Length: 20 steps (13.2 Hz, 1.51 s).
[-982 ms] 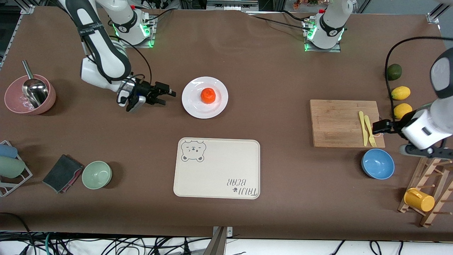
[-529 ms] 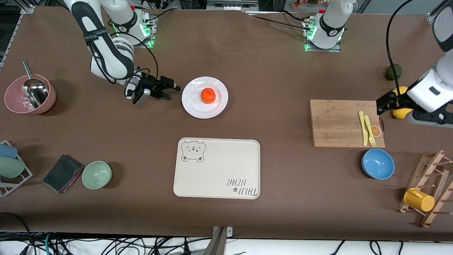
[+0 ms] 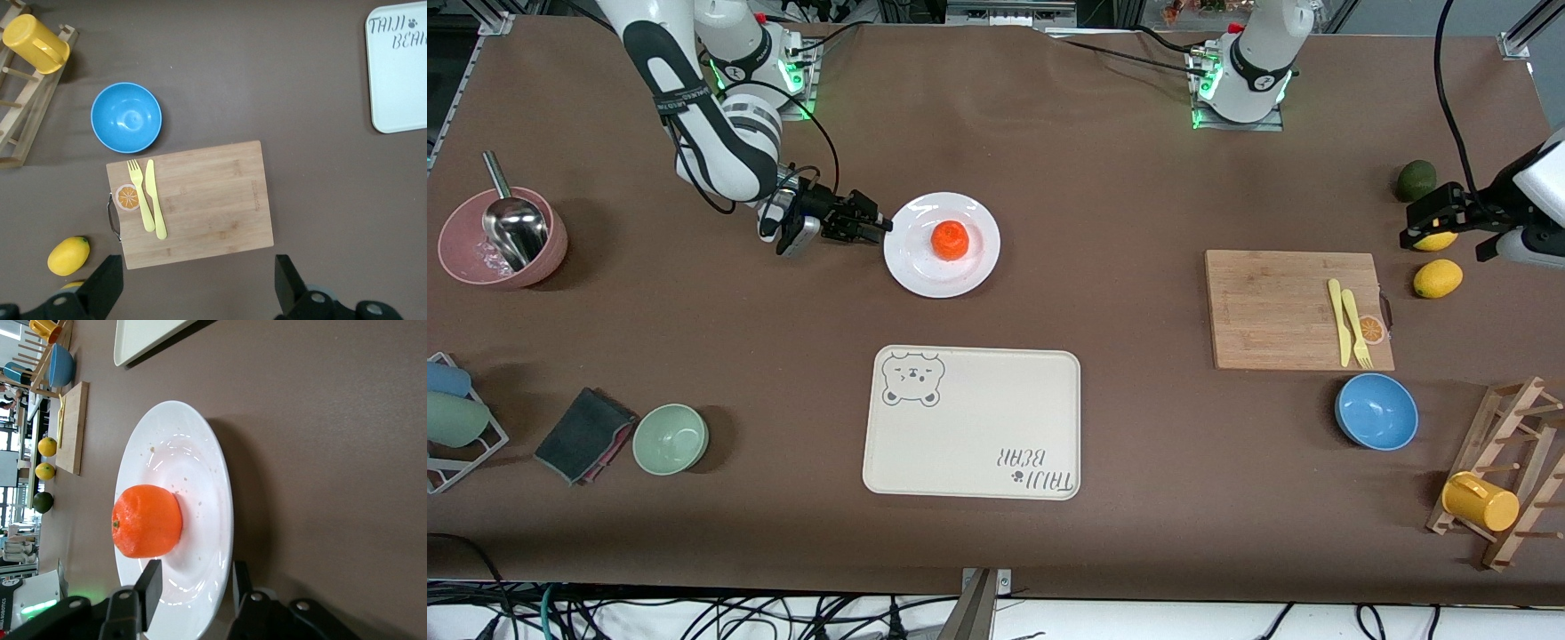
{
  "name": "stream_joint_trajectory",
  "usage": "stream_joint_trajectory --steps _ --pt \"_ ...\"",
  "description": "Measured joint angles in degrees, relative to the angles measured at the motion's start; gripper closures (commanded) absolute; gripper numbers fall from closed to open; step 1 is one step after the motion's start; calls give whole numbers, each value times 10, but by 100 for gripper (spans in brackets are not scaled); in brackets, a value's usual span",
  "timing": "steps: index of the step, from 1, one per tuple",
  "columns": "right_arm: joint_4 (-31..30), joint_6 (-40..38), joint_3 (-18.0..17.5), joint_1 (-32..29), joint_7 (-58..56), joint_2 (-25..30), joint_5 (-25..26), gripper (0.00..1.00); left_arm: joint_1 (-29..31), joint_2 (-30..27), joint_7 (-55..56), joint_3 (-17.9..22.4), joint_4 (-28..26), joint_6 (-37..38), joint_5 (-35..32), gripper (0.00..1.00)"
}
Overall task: Place orange and plate with both arms
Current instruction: 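Grasp the white plate rim with the right gripper and lift it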
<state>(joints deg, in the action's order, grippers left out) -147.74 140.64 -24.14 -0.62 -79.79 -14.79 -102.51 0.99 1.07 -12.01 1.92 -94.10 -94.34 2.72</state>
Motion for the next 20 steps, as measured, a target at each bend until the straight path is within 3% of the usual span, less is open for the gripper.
stream_joint_trajectory --steps 2,6,14,20 --pt "0 0 0 0 -38 -17 -25 50 -5 -1 -2 0 2 4 0 0" --pt "1 0 0 0 -50 -27 -40 62 -10 -2 -7 0 4 24 0 0" --pt "5 2 -2 3 -72 -42 -71 66 -15 -2 -8 -8 4 28 0 0" --pt "24 17 -5 20 -74 -58 -90 81 -15 -1 -9 -12 4 28 0 0"
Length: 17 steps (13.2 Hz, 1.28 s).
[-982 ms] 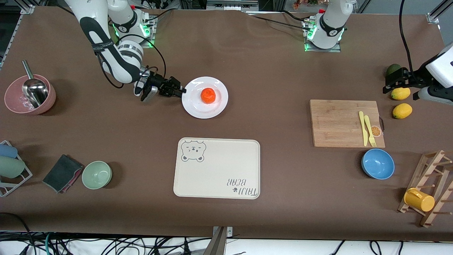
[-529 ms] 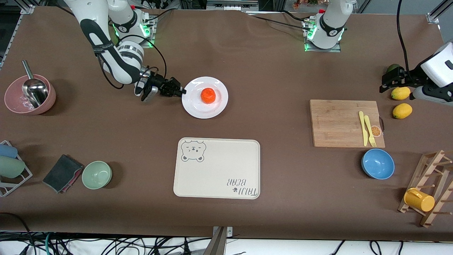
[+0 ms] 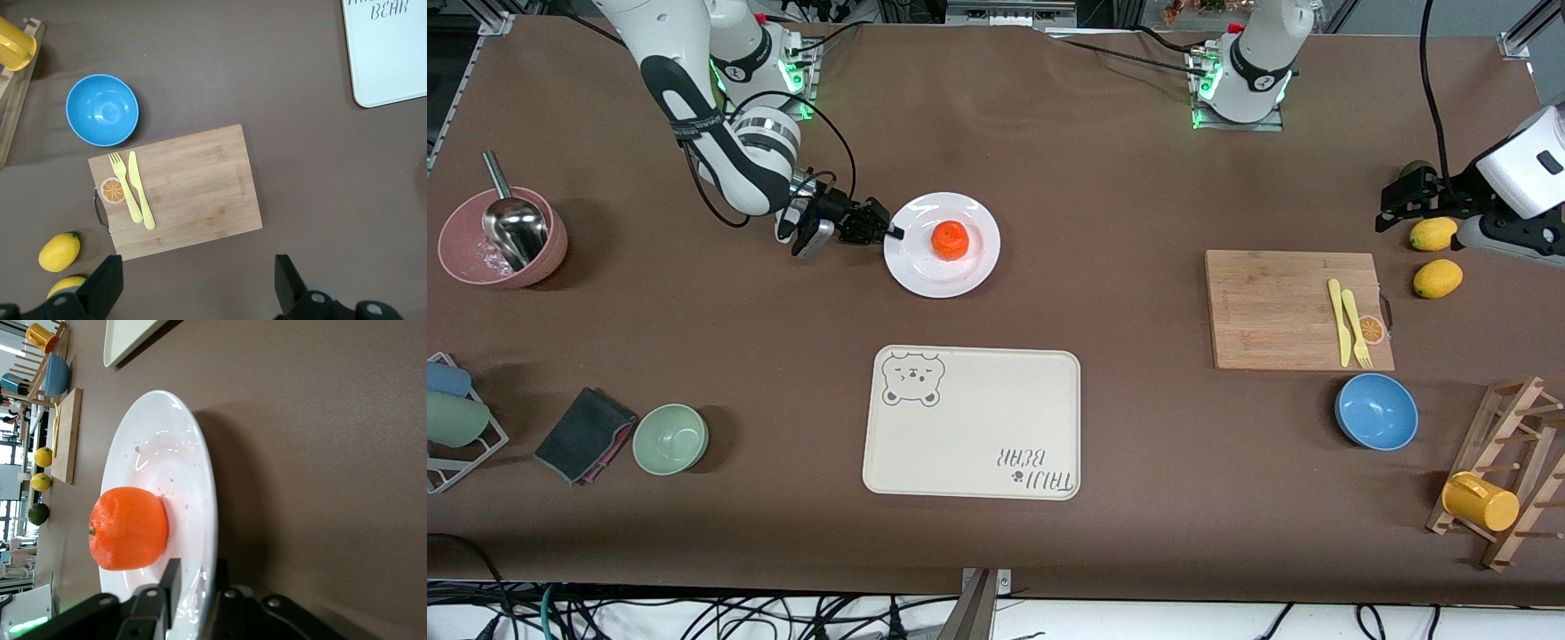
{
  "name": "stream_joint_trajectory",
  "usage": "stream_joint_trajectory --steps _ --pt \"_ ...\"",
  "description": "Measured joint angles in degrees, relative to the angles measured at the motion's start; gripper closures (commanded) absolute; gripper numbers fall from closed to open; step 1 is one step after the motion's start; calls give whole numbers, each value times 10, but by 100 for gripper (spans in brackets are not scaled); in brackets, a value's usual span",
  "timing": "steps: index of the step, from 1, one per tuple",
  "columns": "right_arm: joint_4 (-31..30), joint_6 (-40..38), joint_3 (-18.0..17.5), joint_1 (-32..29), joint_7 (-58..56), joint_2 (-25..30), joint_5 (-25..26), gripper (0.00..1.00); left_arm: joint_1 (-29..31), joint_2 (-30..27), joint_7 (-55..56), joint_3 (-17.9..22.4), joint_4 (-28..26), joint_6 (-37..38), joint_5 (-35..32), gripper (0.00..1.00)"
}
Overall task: Place orange and plate with both arms
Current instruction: 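Grasp the white plate rim with the right gripper and lift it, then carry the plate with the right gripper and lower it onto the bear tray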
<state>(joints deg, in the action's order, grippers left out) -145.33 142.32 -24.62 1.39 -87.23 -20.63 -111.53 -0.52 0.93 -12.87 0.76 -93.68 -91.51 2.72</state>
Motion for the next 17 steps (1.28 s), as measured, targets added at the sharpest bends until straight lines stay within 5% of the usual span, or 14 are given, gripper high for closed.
stream_joint_trajectory --steps 5,12,17 --pt "8 -1 0 0 -43 -16 -25 100 0 1 0 0 0 0 0 0" --pt "25 -16 0 -5 -46 -23 -55 100 0 1 0 -1 0 0 0 0" --pt "124 19 5 -21 83 -33 -64 100 -1 1 0 -3 0 0 0 0"
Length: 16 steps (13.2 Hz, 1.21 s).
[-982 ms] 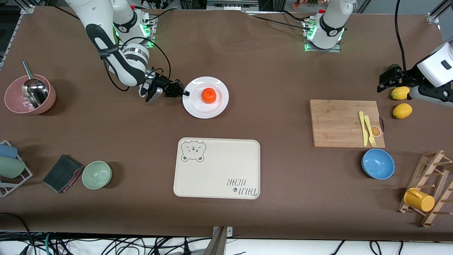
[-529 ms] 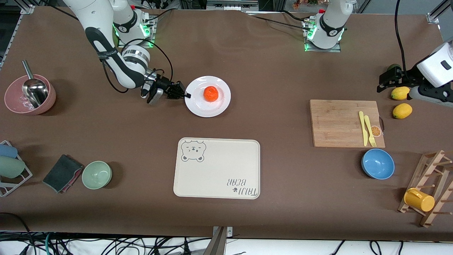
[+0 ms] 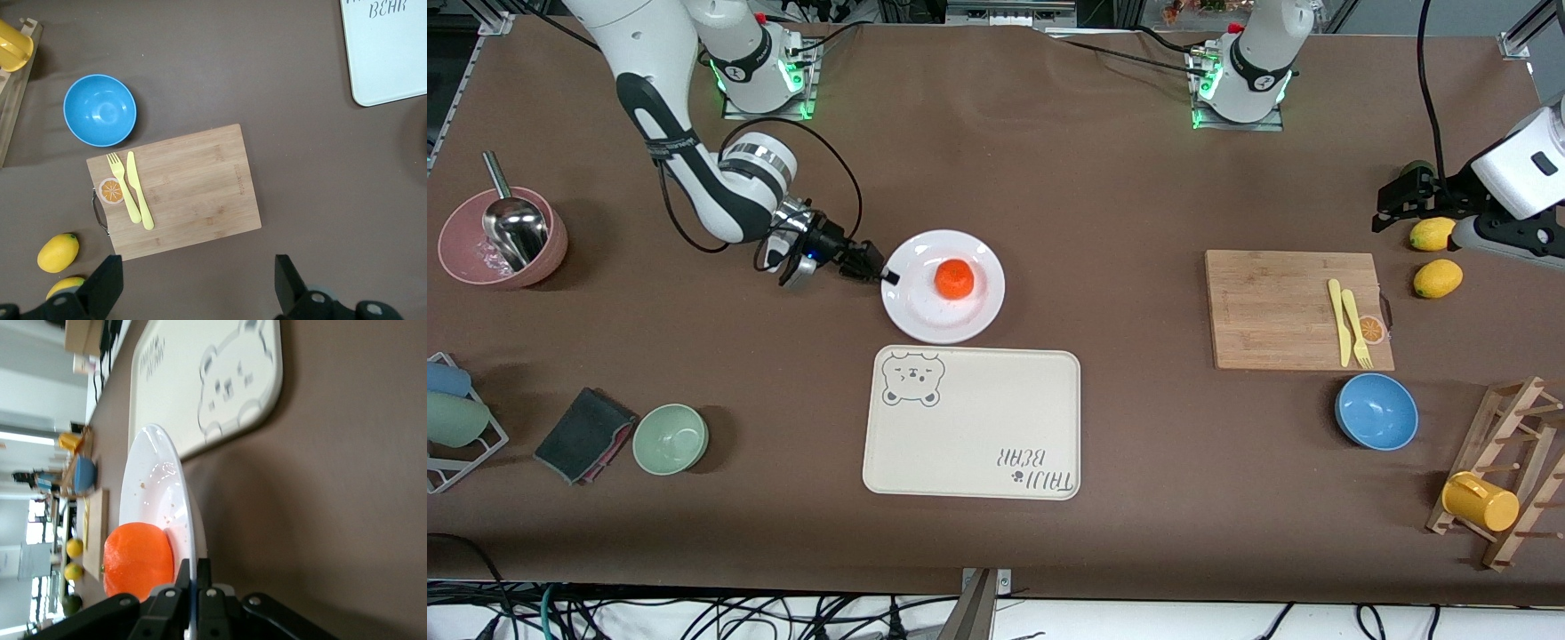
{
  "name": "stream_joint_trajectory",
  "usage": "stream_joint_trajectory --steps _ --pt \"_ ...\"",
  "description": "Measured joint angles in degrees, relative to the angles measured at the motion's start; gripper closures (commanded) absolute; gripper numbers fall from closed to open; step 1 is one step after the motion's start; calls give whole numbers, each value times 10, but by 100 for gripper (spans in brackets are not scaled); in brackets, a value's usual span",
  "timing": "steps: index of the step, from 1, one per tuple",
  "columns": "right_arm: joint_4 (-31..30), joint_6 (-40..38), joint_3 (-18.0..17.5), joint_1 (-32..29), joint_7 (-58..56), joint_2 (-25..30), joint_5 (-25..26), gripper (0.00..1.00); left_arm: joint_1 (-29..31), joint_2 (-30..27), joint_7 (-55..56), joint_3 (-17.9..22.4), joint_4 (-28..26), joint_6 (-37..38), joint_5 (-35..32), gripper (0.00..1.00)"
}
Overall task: Place orange and plate with both arms
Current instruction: 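Carry the plate with the right gripper and lower it onto the bear tray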
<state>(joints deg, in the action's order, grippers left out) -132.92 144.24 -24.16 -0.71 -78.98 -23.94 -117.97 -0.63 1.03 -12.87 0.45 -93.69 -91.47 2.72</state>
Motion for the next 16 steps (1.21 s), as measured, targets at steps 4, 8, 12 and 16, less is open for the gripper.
stream_joint_trajectory --steps 4,8,12,16 --pt "122 41 0 0 88 -37 16 100 -1 2 0 -6 0 0 0 0" --pt "251 76 3 -1 150 -133 100 100 -1 3 0 -9 -1 0 0 0" --pt "332 95 2 3 162 -213 134 100 -1 4 0 -9 -3 0 0 0" --pt "368 109 2 18 162 -253 136 63 -1 6 0 -9 -4 1 0 0"
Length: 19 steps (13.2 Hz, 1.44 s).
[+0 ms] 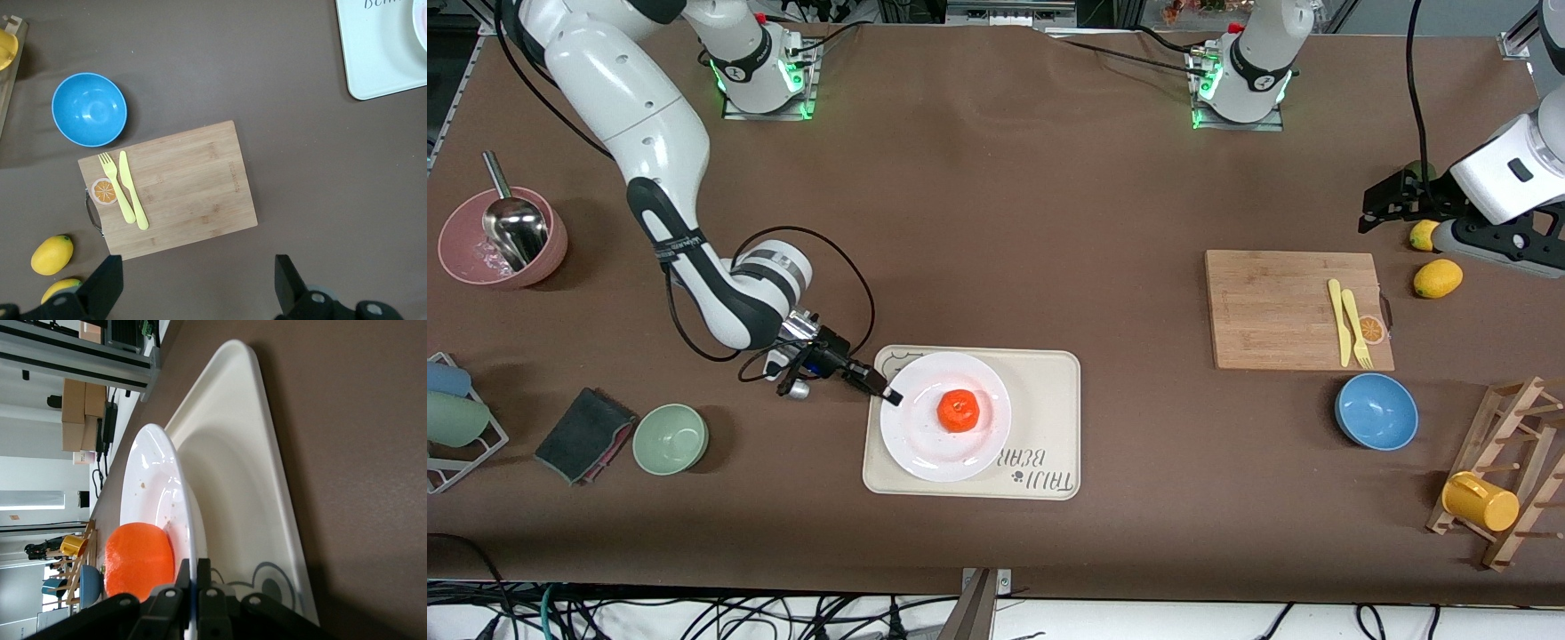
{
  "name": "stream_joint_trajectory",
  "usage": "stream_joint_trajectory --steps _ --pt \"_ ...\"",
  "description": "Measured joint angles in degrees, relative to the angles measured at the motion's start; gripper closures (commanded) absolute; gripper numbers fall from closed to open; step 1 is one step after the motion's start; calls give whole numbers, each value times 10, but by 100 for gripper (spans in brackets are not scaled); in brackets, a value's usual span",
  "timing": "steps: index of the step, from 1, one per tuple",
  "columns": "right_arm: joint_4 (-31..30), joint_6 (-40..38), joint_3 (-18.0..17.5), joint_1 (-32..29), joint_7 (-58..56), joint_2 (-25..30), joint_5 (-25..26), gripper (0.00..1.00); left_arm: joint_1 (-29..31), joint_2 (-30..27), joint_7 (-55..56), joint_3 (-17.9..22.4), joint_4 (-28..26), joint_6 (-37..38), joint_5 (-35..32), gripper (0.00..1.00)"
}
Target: Place orange and plate with both arms
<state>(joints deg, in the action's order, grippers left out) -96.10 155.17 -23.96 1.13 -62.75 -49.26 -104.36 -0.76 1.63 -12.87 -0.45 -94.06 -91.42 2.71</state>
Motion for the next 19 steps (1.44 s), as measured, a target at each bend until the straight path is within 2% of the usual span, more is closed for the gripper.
stream_joint_trajectory --steps 1,3,4,5,7,8,10,12,14,16,19 --pt "5 3 0 2 0 -4 0 52 0 1 0 0 0 0 0 0" --pt "12 7 0 3 1 -6 9 21 0 2 0 0 0 0 0 0" --pt "16 9 0 2 2 -6 14 13 0 3 0 0 0 0 0 0" --pt "21 10 1 0 2 -5 20 0 0 3 0 0 0 0 0 0" --pt "29 10 4 -4 10 5 54 0 0 3 0 0 0 0 0 0" --pt "29 10 7 -6 36 16 93 0 0 4 0 0 0 0 0 0" --pt "19 9 20 -7 139 56 218 0 0 4 0 0 0 1 0 0" --pt "-18 -12 37 -7 248 120 347 0 0 5 0 0 0 1 0 0" --pt "-69 -81 73 -6 307 198 437 0 0 5 0 -1 0 1 0 0" --pt "-110 -191 132 -7 334 276 519 0 0 5 0 -1 0 1 0 0" --pt "-133 -357 203 -14 412 389 694 0 0 5 -1 -4 0 1 0 0"
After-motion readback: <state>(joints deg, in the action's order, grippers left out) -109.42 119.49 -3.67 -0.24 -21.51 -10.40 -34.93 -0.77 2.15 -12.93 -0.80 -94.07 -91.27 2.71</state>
